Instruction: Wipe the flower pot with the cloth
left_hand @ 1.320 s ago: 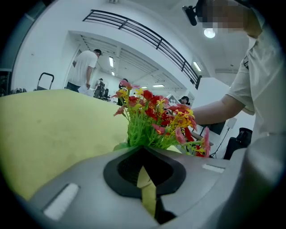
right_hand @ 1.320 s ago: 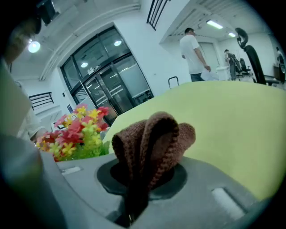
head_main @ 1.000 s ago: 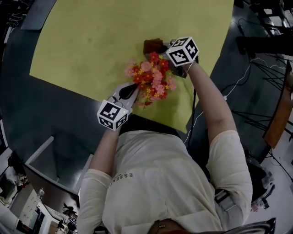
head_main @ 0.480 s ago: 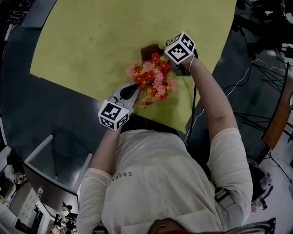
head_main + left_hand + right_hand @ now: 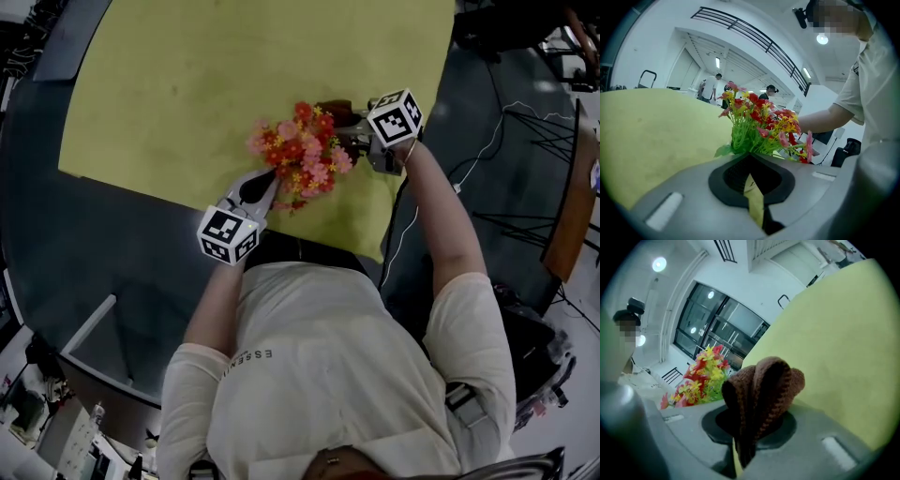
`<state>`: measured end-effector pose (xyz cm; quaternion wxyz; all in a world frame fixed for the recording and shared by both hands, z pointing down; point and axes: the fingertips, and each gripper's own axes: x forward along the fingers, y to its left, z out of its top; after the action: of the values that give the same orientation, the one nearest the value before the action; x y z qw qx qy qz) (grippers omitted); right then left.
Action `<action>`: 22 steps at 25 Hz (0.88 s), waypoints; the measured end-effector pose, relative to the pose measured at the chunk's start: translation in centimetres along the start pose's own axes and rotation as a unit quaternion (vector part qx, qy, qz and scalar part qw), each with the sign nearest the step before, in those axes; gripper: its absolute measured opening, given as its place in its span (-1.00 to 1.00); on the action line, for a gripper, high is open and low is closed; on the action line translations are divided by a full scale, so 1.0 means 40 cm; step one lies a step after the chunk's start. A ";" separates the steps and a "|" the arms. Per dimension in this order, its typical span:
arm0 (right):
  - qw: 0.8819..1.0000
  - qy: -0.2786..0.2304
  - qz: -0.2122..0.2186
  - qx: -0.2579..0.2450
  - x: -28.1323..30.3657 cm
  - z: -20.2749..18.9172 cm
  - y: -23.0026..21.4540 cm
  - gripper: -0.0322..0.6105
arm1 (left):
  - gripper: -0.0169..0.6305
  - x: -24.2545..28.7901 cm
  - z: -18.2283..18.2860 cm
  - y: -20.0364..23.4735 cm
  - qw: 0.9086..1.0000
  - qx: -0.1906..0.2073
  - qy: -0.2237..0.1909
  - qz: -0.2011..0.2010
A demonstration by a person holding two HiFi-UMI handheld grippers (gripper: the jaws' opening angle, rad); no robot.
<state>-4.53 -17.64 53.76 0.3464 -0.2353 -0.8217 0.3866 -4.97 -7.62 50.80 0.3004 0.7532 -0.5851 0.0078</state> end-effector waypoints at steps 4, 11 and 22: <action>0.998 -0.041 -0.042 0.011 -0.051 -0.045 0.019 -0.76 | -0.91 0.004 0.003 -0.009 1.000 0.013 0.011 -0.021; 0.954 -0.112 -0.274 -0.052 -0.117 -0.108 0.032 -0.76 | -0.91 -0.013 0.027 -0.014 0.996 0.065 0.004 -0.052; 0.837 -0.281 -0.469 -0.027 -0.164 -0.208 0.292 -0.76 | -0.91 -0.142 0.124 -0.037 0.991 0.112 -0.076 -0.018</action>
<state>7.36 -11.11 45.72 0.2337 0.2874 -0.9060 0.2048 -7.13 -4.73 44.02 0.1691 0.7911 -0.5878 0.0108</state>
